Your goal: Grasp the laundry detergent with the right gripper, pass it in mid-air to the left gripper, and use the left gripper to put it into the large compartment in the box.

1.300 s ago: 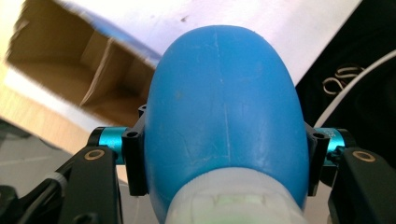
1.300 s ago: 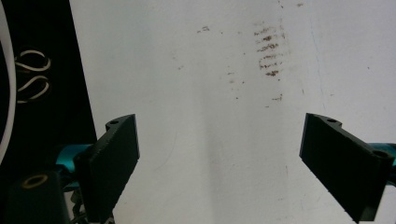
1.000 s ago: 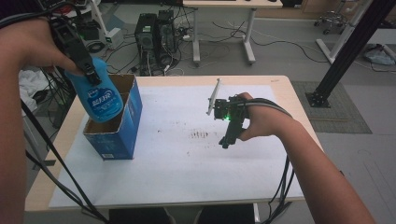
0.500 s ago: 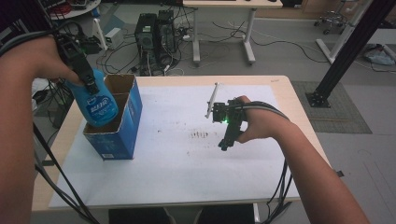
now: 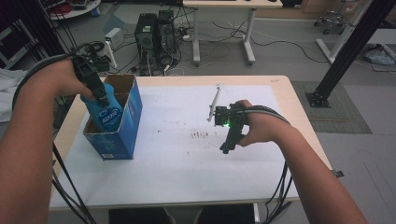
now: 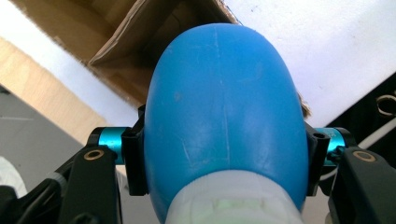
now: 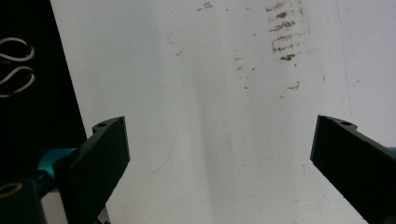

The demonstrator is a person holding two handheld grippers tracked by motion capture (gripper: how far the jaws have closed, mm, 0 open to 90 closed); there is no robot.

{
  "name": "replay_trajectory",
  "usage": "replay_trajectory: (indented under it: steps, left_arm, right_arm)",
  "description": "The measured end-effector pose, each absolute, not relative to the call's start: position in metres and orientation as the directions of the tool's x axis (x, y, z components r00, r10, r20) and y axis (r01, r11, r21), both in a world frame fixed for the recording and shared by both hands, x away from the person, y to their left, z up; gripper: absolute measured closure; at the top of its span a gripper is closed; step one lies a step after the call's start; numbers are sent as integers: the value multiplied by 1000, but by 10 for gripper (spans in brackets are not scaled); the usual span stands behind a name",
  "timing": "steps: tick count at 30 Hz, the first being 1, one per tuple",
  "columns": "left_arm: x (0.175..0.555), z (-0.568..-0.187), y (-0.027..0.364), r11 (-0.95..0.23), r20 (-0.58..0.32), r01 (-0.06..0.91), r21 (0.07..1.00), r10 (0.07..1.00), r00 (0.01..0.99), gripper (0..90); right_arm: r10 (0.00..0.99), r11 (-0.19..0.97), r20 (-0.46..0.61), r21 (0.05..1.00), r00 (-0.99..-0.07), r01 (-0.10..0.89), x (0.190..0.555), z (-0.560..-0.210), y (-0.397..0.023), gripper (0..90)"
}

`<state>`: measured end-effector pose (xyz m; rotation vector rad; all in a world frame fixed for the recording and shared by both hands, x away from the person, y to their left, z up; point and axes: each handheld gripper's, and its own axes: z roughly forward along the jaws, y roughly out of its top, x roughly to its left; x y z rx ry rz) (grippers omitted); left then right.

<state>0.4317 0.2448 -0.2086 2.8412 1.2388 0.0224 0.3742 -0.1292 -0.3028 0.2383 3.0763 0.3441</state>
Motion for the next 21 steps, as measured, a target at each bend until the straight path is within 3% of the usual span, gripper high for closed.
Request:
replay_trajectory:
  steps: [21]
  left_arm:
    - [440,-286,249,-706,-24,708,23,708,706,376]
  right_arm:
    - [149,968,-15,206,-989,142,373,-311,-124,38]
